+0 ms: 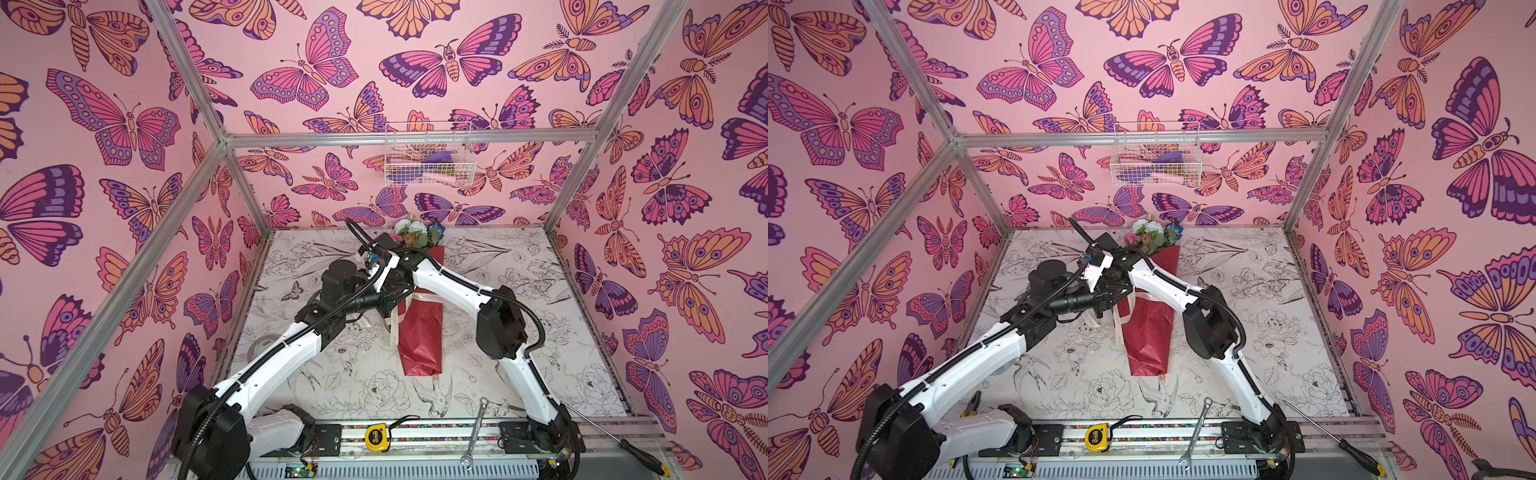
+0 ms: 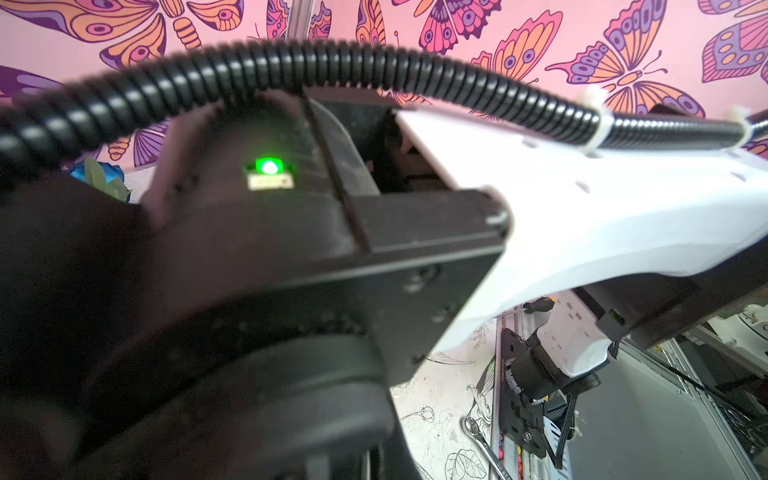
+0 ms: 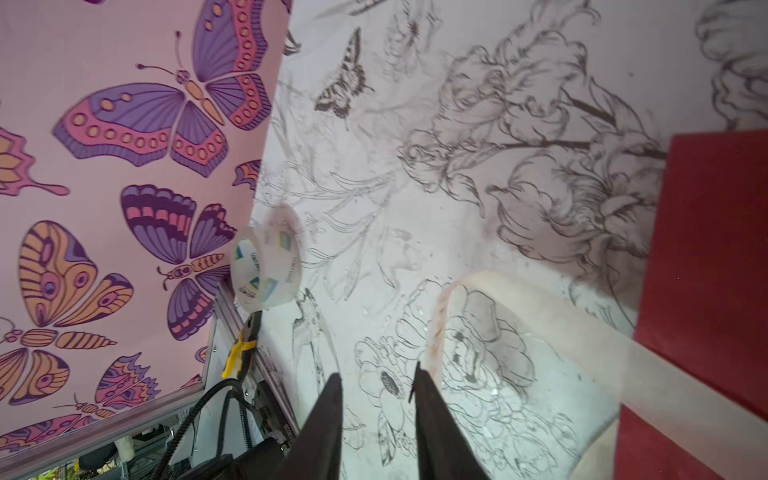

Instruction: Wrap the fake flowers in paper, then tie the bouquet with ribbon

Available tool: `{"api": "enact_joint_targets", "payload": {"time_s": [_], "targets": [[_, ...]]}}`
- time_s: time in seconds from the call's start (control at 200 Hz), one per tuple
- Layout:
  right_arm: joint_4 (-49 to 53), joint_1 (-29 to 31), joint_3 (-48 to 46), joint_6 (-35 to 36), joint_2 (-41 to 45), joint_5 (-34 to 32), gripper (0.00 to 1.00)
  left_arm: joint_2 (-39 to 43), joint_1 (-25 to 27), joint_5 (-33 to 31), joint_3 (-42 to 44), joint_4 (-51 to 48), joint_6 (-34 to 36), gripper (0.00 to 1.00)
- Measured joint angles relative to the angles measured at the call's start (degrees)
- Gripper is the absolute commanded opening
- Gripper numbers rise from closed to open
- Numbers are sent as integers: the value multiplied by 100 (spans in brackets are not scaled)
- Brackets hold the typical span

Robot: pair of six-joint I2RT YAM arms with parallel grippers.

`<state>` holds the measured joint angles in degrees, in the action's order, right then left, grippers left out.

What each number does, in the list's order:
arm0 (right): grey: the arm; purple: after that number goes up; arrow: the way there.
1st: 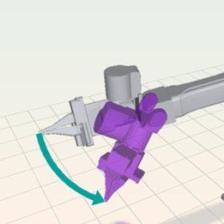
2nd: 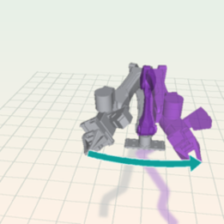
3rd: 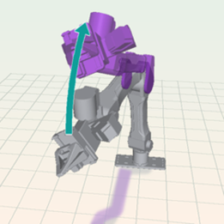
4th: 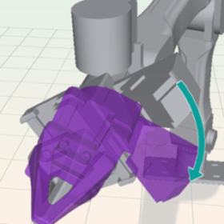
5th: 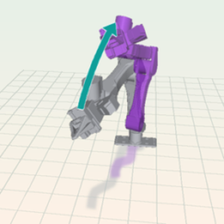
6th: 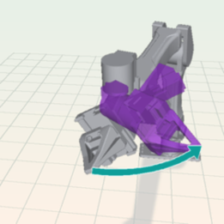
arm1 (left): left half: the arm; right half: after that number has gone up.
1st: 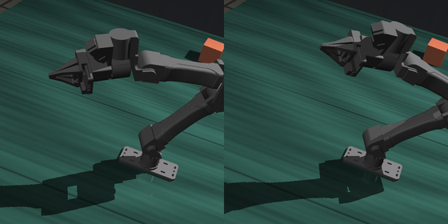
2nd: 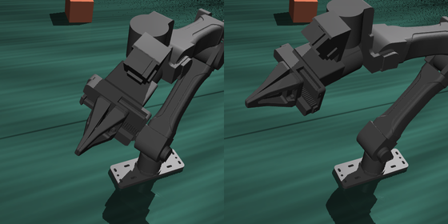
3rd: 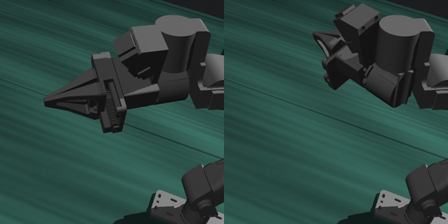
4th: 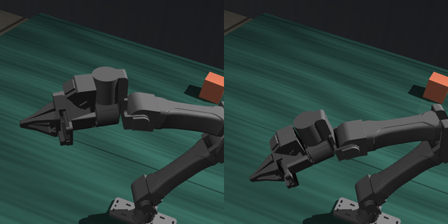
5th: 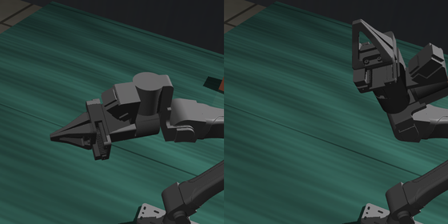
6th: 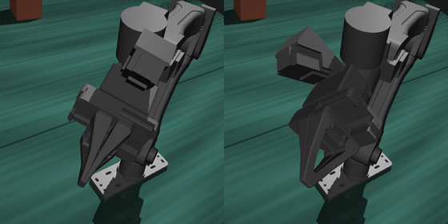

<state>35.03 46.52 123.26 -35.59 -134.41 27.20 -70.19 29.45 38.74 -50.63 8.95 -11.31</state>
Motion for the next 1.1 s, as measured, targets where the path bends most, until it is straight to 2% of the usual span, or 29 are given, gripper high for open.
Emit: {"api": "enact_joint_targets", "payload": {"time_s": [0.075,0.195,0.406,0.571,0.776,0.971,1.096], "targets": [[79,-57,-66,37,35,-140,44,-46,0,-42,0,70,17,0],[184,-173,-203,146,284,-376,44,-68,-2,-186,0,286,15,0],[247,-507,-706,306,1211,-881,46,-111,-50,-579,0,643,-15,0],[219,-896,-1567,415,2282,-1648,49,-356,-127,-748,-83,756,-140,0],[85,-1287,-3213,389,3956,-2953,50,-769,-343,-984,-444,748,-420,0],[-223,-1187,-4645,372,5394,-3722,51,-1126,-669,-1126,-868,761,-844,0],[-407,-479,-5149,540,5914,-4389,52,-1495,-887,-1137,-1088,758,-1169,0]]}}
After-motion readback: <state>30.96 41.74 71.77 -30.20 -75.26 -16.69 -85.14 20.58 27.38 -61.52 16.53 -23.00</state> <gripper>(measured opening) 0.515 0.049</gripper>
